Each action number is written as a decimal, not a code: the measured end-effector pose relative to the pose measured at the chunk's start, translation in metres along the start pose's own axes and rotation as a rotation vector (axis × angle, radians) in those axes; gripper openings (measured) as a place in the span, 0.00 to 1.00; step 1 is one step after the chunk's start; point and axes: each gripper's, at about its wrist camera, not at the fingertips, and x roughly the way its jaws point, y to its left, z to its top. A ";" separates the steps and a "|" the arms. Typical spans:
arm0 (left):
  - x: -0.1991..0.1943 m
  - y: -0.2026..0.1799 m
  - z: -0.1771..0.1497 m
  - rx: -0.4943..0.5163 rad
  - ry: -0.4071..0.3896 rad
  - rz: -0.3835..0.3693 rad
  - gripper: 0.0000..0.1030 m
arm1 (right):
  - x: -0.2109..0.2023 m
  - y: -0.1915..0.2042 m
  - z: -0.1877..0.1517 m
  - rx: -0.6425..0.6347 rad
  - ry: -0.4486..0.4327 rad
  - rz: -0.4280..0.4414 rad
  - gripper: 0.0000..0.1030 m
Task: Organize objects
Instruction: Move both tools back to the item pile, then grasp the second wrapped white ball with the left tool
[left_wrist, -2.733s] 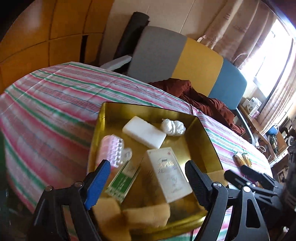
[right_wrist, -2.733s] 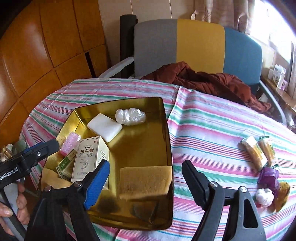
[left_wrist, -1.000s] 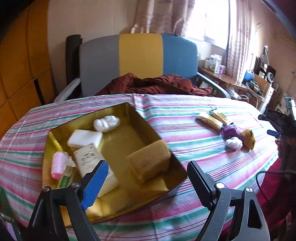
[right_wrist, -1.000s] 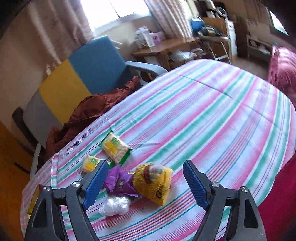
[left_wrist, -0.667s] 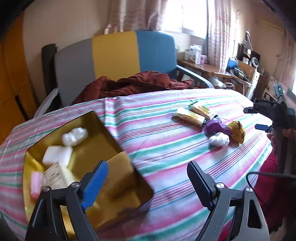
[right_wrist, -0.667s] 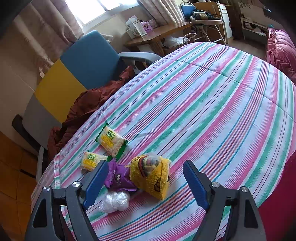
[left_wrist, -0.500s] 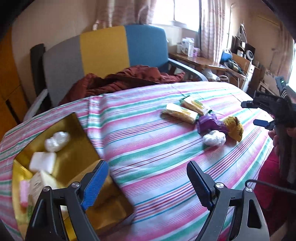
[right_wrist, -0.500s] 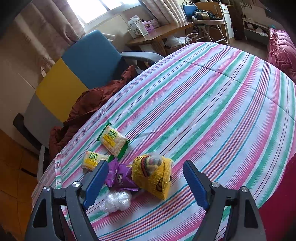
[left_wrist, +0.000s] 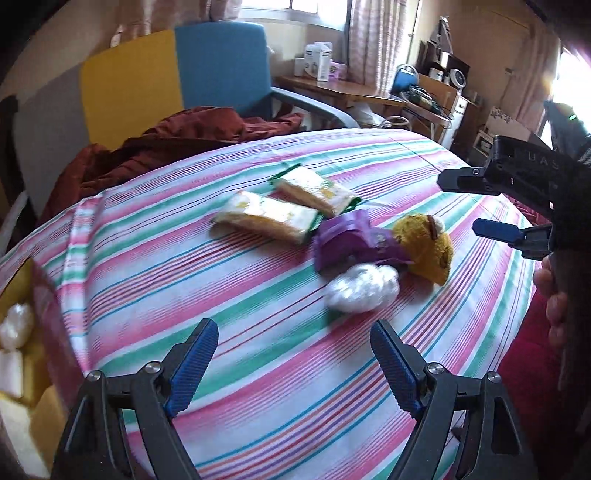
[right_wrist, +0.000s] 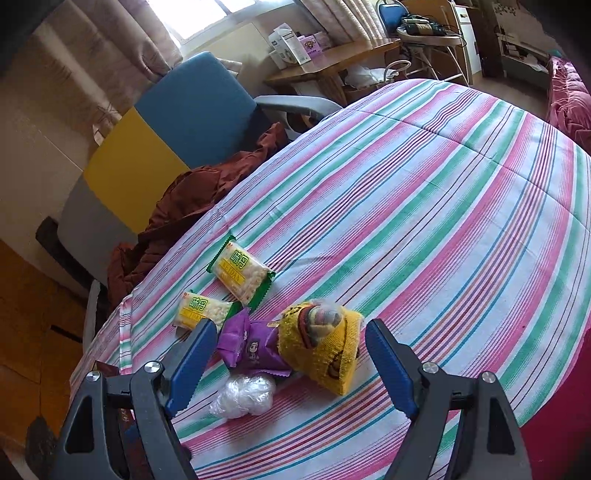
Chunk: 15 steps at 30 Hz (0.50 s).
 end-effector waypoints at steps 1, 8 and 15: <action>0.005 -0.005 0.005 0.002 -0.002 -0.007 0.82 | 0.000 0.000 0.000 0.000 0.002 0.003 0.82; 0.049 -0.038 0.024 0.047 0.056 -0.027 0.85 | 0.002 -0.002 0.001 0.009 0.009 0.010 0.82; 0.069 -0.022 0.012 0.006 0.088 -0.019 0.24 | 0.003 0.004 0.001 -0.019 0.010 0.022 0.82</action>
